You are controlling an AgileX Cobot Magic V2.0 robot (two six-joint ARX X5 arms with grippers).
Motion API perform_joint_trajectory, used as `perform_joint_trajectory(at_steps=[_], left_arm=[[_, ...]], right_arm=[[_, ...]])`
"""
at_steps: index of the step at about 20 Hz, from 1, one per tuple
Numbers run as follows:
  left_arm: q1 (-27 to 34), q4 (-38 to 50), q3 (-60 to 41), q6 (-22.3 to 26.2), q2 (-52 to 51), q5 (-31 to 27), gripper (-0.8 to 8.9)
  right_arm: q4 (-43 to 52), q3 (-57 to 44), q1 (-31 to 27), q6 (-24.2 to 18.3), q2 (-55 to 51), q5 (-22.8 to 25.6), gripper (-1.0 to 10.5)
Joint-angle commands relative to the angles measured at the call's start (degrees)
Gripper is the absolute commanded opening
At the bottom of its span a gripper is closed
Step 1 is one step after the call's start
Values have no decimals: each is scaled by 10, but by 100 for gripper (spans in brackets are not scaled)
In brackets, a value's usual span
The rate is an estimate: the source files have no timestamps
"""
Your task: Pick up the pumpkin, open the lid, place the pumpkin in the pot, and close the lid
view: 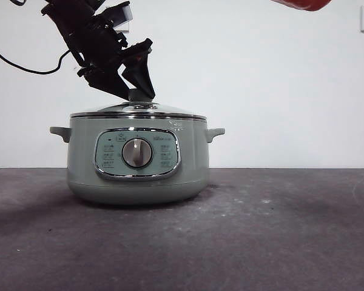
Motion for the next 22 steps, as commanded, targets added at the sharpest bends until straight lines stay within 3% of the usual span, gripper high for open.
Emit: perform_joint_trajectory(at_steps=[1,16,22], left_arm=[[-3,-1,1,0,4,9,-12],[6,14,2,-11,-61,8,-8],[32,-67,2,-8,-164,-9,-8]], right_arm=[[3,1,0,4,-1,0,-11],[34,1,0,4,11,1,-11],[138,1,0,9,68,-2,-12]])
